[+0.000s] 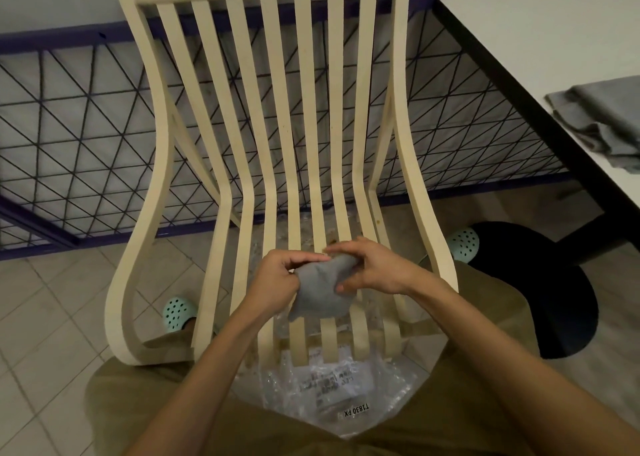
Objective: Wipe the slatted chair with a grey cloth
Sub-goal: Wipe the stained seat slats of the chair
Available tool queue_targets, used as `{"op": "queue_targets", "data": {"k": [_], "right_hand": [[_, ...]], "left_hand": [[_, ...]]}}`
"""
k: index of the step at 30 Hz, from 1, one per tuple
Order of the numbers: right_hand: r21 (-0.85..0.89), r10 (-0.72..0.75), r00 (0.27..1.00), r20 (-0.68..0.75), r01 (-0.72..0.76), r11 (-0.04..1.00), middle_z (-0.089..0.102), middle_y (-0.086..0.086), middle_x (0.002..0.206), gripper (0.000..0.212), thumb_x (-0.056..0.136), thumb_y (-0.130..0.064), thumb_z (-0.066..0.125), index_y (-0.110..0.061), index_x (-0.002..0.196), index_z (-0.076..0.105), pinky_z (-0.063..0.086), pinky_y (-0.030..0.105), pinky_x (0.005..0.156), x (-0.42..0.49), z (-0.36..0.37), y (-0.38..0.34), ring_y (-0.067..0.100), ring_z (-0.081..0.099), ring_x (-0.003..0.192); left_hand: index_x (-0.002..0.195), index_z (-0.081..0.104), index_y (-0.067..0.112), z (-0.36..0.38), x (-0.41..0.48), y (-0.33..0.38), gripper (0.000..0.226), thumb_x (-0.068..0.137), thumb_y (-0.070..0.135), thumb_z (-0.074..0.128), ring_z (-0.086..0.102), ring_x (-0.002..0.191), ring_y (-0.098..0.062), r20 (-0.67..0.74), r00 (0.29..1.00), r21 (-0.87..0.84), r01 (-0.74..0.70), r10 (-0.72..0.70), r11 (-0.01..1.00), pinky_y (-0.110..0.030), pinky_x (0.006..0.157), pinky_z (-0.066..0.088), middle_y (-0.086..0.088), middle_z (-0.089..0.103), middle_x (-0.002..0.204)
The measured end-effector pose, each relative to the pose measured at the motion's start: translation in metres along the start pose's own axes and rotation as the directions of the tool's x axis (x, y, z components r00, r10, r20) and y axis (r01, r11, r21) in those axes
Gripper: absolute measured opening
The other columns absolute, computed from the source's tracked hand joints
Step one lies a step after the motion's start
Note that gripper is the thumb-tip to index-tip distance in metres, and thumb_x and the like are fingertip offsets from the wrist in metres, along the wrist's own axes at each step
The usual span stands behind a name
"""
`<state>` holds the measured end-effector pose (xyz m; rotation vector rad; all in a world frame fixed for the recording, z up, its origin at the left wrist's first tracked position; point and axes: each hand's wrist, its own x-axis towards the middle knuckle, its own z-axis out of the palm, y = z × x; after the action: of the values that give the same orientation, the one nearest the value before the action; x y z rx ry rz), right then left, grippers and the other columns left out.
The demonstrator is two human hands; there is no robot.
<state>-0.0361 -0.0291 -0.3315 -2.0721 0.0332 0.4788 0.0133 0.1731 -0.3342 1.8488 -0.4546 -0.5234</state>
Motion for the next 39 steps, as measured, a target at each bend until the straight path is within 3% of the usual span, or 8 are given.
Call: {"op": "queue_targets", "data": {"k": [6,12,15,20,23,29,33,39], "right_hand": [[0.073,-0.101,0.975,-0.196,0.118,0.99,0.055,-0.008,0.117,0.011,0.079,-0.027,0.079,-0.018,0.078,0.072,0.05,0.039,0.094,-0.012,-0.007,-0.003,0.009,0.055,0.111],[0.356,0.007,0.926,-0.377,0.138,0.924,0.063,0.011,0.082,0.019,0.087,-0.015,0.07,0.003,0.084,0.063,0.049,0.033,0.071,-0.034,-0.013,0.006,0.017,0.062,0.079],[0.402,0.076,0.921,-0.382,0.091,0.911,0.064,0.017,0.087,0.019,0.087,-0.018,0.071,0.0,0.086,0.064,0.049,0.036,0.072,-0.038,-0.011,0.011,0.019,0.062,0.08],[0.53,0.076,0.941,-0.331,0.118,0.84,0.07,0.012,0.093,0.019,0.09,-0.018,0.067,-0.001,0.099,0.068,0.055,0.031,0.076,-0.057,-0.023,-0.008,0.021,0.068,0.087],[0.721,0.057,0.955,-0.29,0.179,0.669,0.072,0.009,0.095,0.037,0.094,-0.034,0.053,-0.004,0.109,0.068,0.057,0.032,0.077,-0.063,-0.034,-0.027,0.022,0.069,0.084],[0.982,0.157,0.973,-0.167,0.15,0.11,0.056,0.023,0.136,0.066,0.093,-0.051,0.047,-0.002,0.136,0.051,0.035,0.053,0.112,-0.056,-0.027,-0.028,0.035,0.052,0.13],[0.951,0.315,0.919,-0.238,0.155,0.266,0.066,0.017,0.123,0.032,0.093,-0.001,0.055,-0.004,0.124,0.059,0.048,0.051,0.102,-0.054,-0.024,-0.021,0.031,0.064,0.113],[0.908,0.467,0.784,-0.408,0.294,0.3,0.071,0.014,0.116,0.03,0.091,0.003,0.056,-0.004,0.119,0.062,0.054,0.045,0.095,-0.069,-0.063,-0.015,0.028,0.068,0.108]], "left_hand": [[0.103,0.072,0.019,0.002,0.003,0.014,0.037,0.088,-0.011,0.057,0.069,0.095,-0.007,0.062,0.995,-0.225,0.089,-0.077,0.97,-0.02,0.076,0.055,0.008,0.075,0.097],[0.108,0.068,0.008,0.013,0.007,0.004,0.031,0.098,0.022,0.042,0.065,0.093,-0.027,0.173,0.928,-0.487,0.372,-0.33,0.79,-0.042,0.082,0.049,-0.013,0.071,0.102],[0.105,0.07,0.016,0.025,0.009,0.005,0.032,0.088,0.039,0.056,0.069,0.096,-0.021,0.116,0.934,-0.451,0.354,-0.339,0.82,-0.039,0.082,0.054,-0.004,0.073,0.105],[0.116,0.066,0.016,0.036,0.018,0.018,0.033,0.082,0.019,0.069,0.068,0.105,-0.017,-0.008,0.962,-0.493,0.234,-0.273,0.838,-0.033,0.082,0.055,-0.002,0.072,0.112],[0.114,0.066,0.02,0.04,0.026,0.033,0.03,0.085,0.022,0.065,0.067,0.104,-0.013,-0.044,0.971,-0.554,0.171,-0.234,0.815,-0.03,0.078,0.053,0.003,0.073,0.109],[0.106,0.066,0.014,0.061,0.041,0.064,0.016,0.09,0.016,0.067,0.069,0.1,-0.022,-0.132,0.985,-0.501,0.033,-0.114,0.865,-0.038,0.085,0.057,-0.007,0.073,0.105],[0.1,0.067,0.011,0.07,0.051,0.064,0.013,0.088,0.014,0.07,0.069,0.088,-0.011,-0.23,0.97,-0.393,-0.022,-0.074,0.919,-0.026,0.075,0.057,0.0,0.072,0.094],[0.095,0.068,0.015,0.069,0.068,0.057,0.005,0.092,0.018,0.066,0.068,0.077,-0.007,-0.199,0.979,-0.311,-0.012,-0.052,0.95,-0.023,0.058,0.054,0.001,0.071,0.094]]}}
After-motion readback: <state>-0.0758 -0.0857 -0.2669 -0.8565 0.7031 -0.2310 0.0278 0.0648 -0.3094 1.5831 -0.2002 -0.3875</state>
